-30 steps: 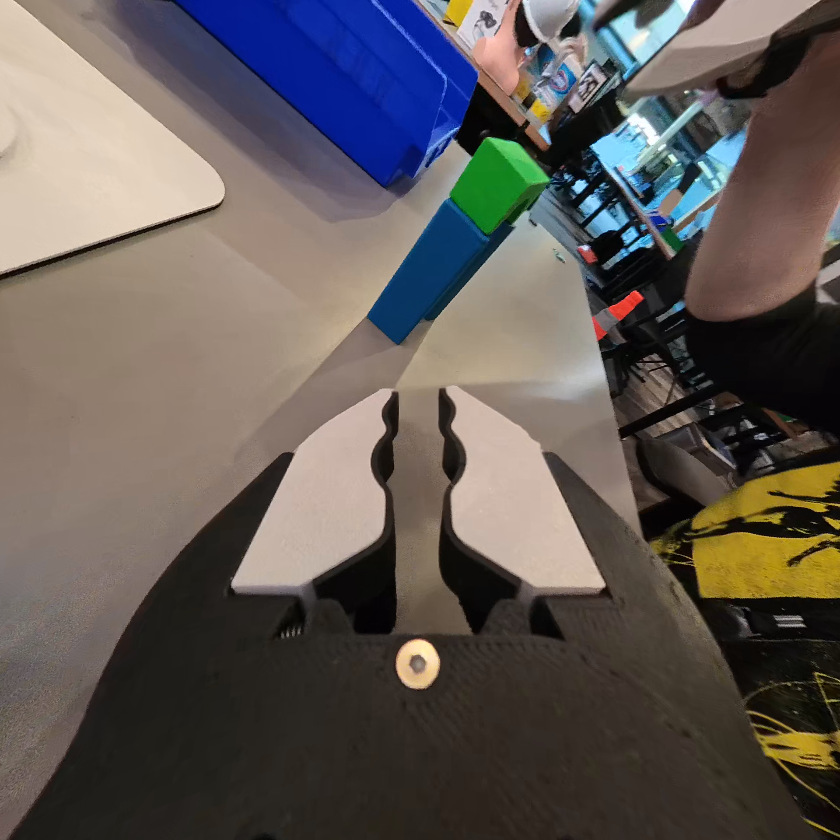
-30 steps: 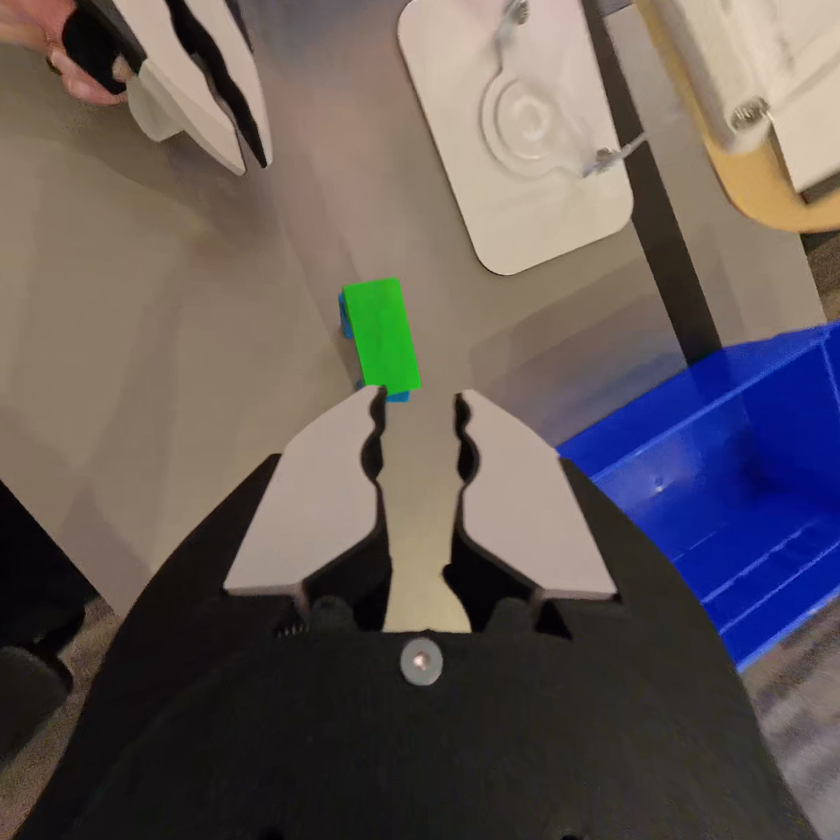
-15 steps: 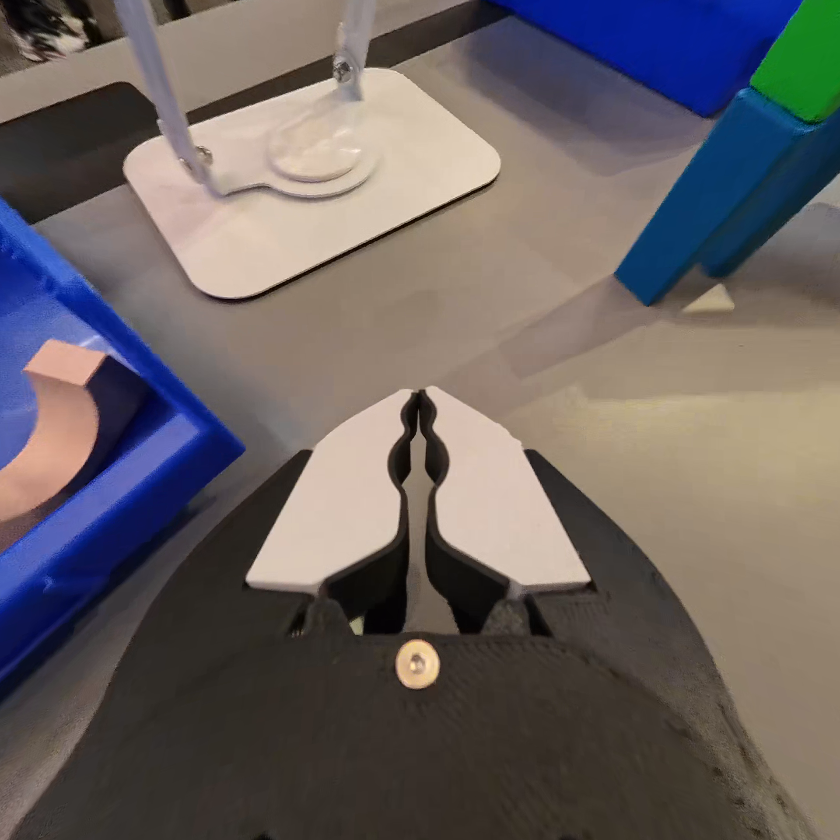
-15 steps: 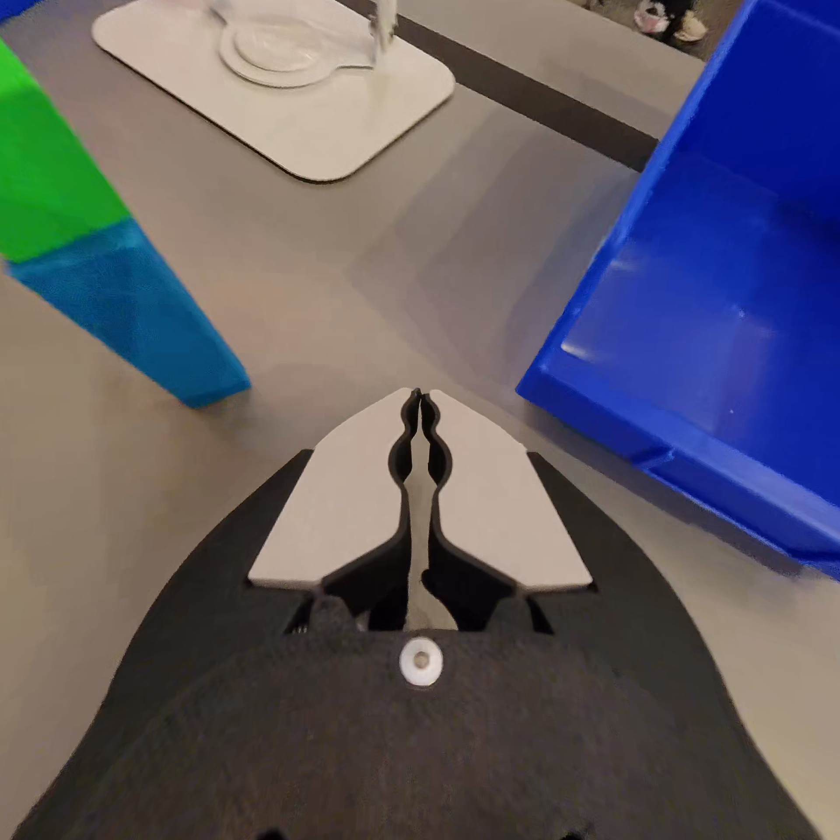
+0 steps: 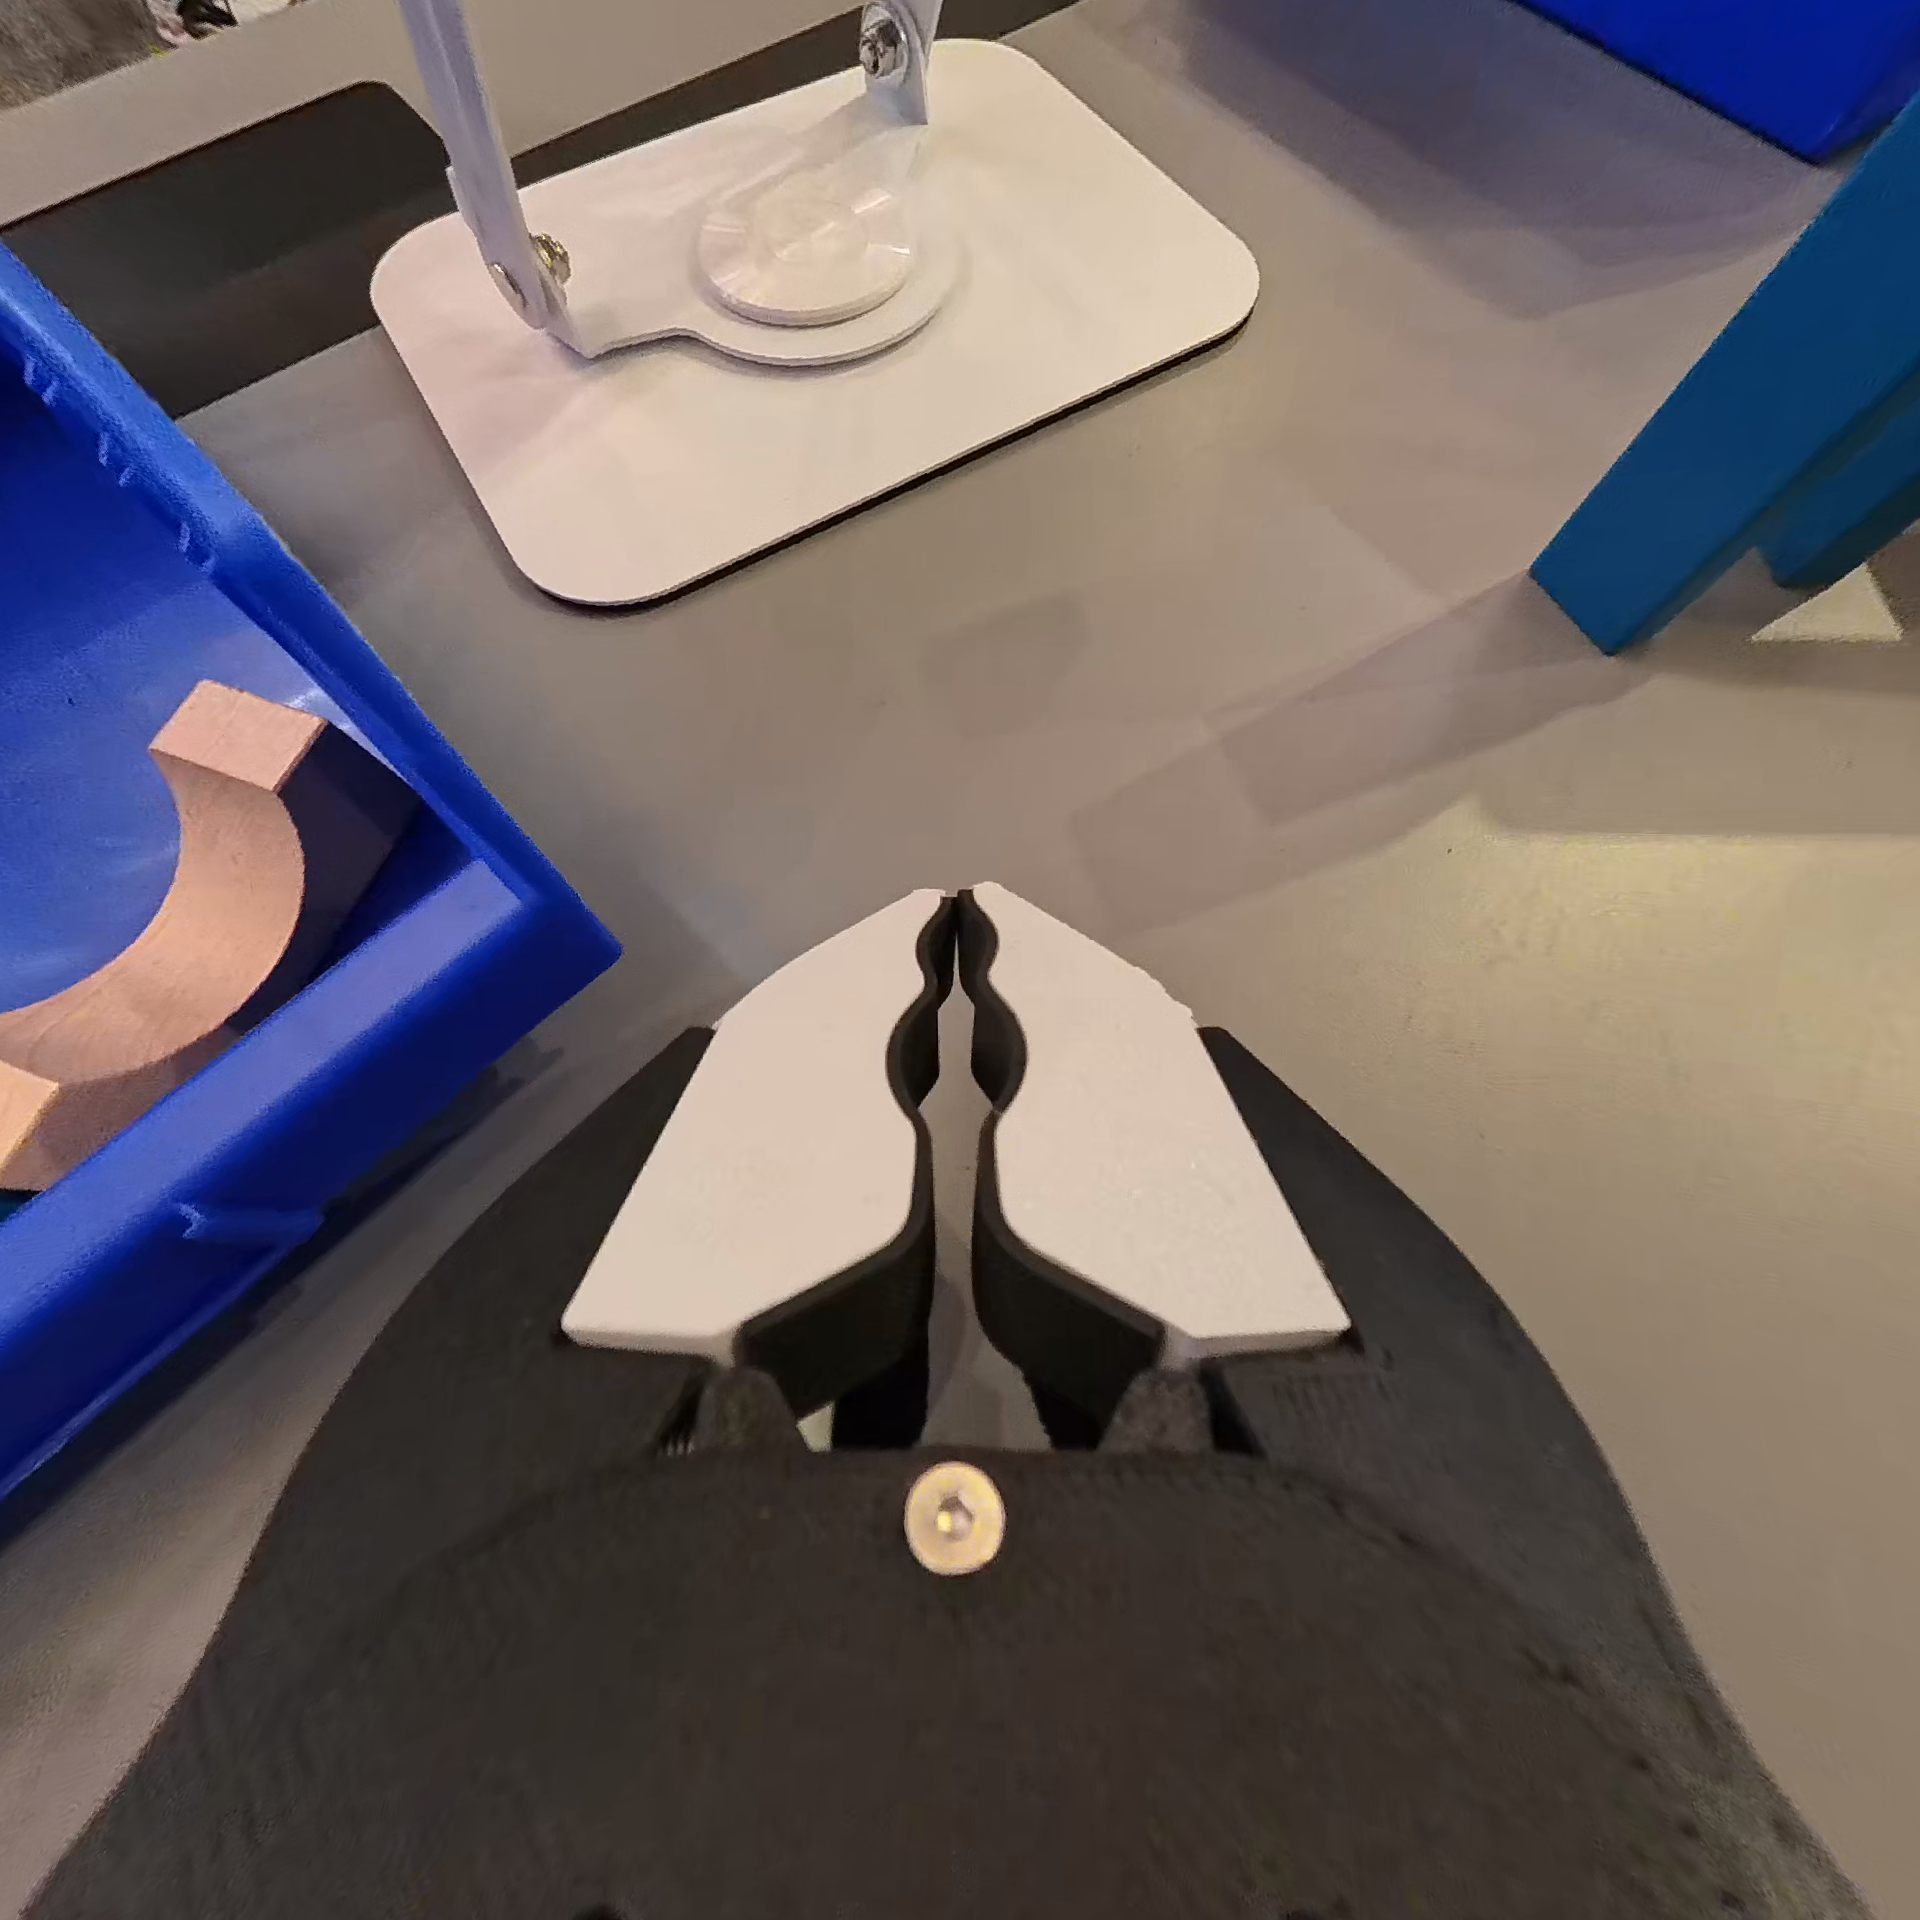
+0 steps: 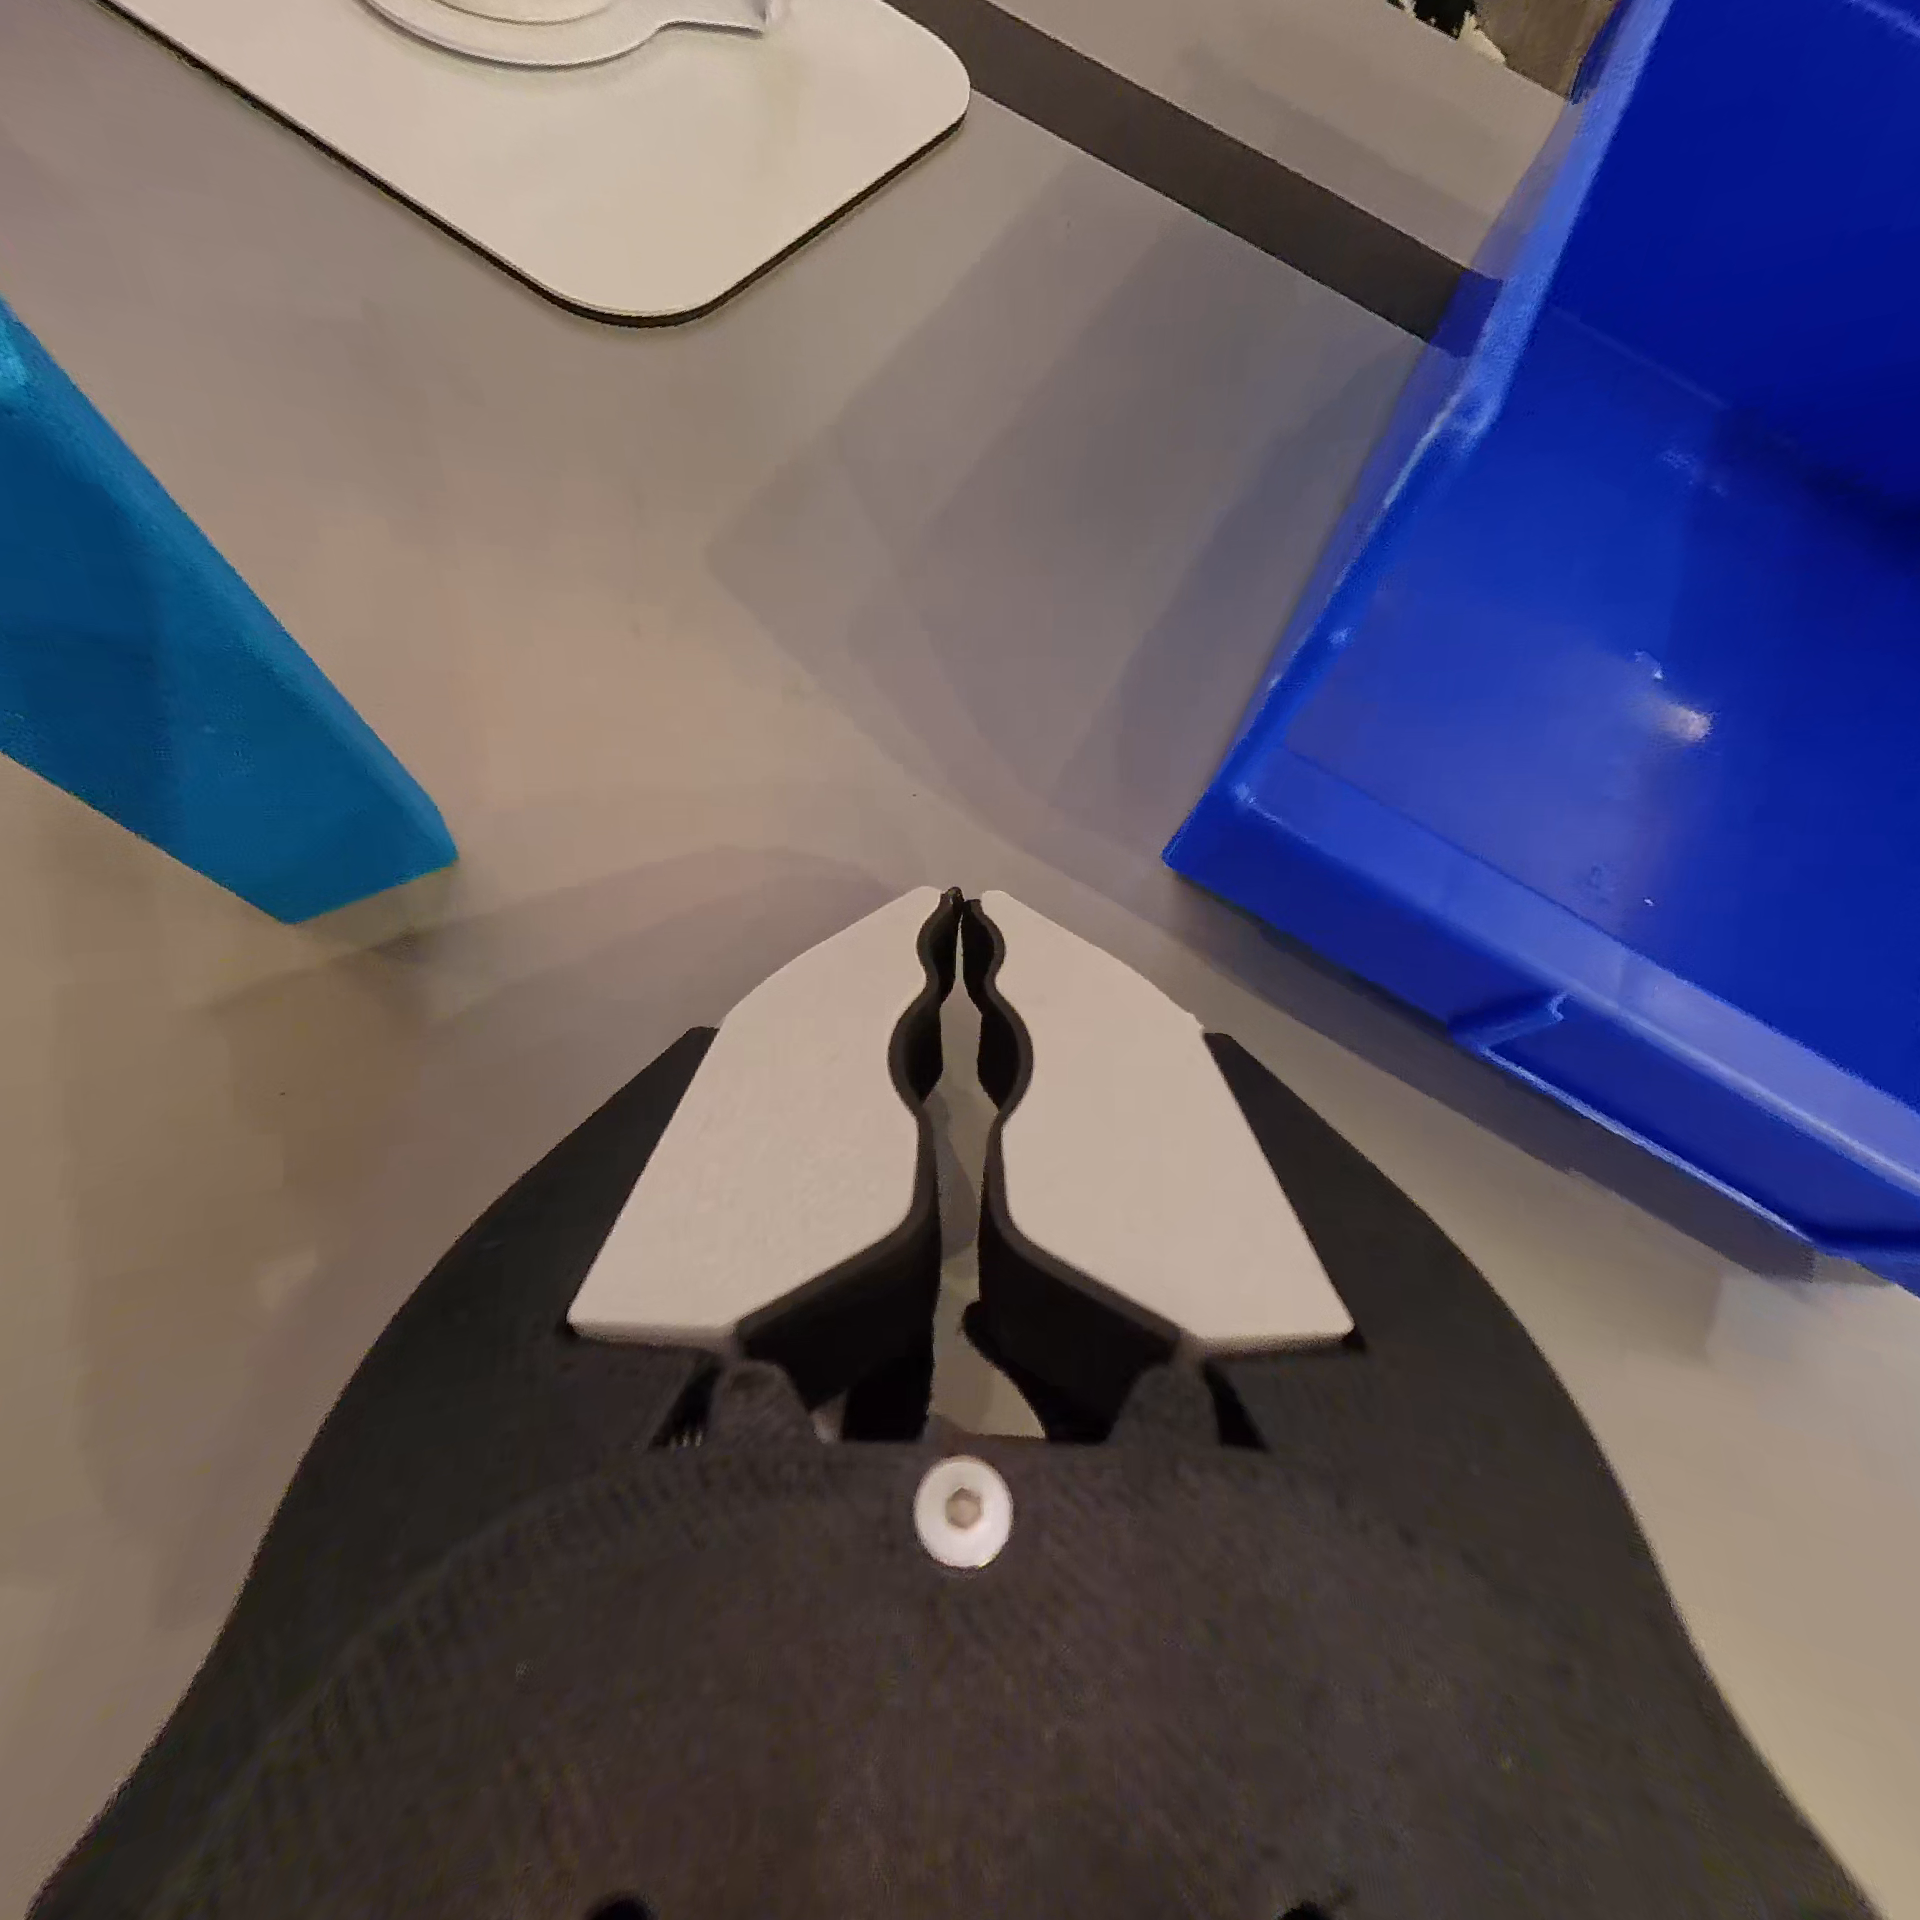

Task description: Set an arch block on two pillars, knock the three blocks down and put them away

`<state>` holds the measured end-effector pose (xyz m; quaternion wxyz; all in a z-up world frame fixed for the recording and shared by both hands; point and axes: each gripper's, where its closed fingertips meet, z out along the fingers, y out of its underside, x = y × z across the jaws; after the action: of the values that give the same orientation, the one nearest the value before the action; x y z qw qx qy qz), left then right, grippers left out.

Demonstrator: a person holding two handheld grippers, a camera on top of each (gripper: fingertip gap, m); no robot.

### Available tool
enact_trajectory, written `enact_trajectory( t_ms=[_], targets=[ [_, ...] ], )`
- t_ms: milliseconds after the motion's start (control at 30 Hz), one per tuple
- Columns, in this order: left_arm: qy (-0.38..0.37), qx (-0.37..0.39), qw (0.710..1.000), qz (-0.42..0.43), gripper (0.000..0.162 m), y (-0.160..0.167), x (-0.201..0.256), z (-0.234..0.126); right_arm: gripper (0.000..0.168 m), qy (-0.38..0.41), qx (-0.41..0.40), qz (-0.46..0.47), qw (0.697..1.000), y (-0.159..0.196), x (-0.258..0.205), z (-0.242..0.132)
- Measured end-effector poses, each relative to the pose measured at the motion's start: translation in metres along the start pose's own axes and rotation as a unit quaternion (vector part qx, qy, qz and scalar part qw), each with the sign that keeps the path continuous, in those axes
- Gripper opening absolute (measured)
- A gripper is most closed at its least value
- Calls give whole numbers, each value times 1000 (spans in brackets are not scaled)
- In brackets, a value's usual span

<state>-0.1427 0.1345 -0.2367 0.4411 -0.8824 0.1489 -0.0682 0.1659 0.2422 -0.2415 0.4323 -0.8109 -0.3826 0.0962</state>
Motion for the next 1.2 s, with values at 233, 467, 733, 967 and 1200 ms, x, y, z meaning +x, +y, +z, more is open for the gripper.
enact_trajectory(
  t_ms=[233,467,733,967,1200],
  targets=[
    [-2,11,1000,-26,0,1,-12,-6,0,8,-1,35,999,1,7,-6],
    [24,28,997,-65,0,-2,-16,-10,0,-25,-3,-12,1000,-52,-48,9],
    [17,38,997,-71,0,-2,-24,-14,0,-59,14,-79,995,-92,-118,36],
    [27,25,997,-72,0,0,-22,-12,13,-143,20,-114,983,-78,-121,15],
    [28,16,998,-59,0,2,-19,-9,62,-314,-40,-298,901,-31,-162,-35]
  ],
)
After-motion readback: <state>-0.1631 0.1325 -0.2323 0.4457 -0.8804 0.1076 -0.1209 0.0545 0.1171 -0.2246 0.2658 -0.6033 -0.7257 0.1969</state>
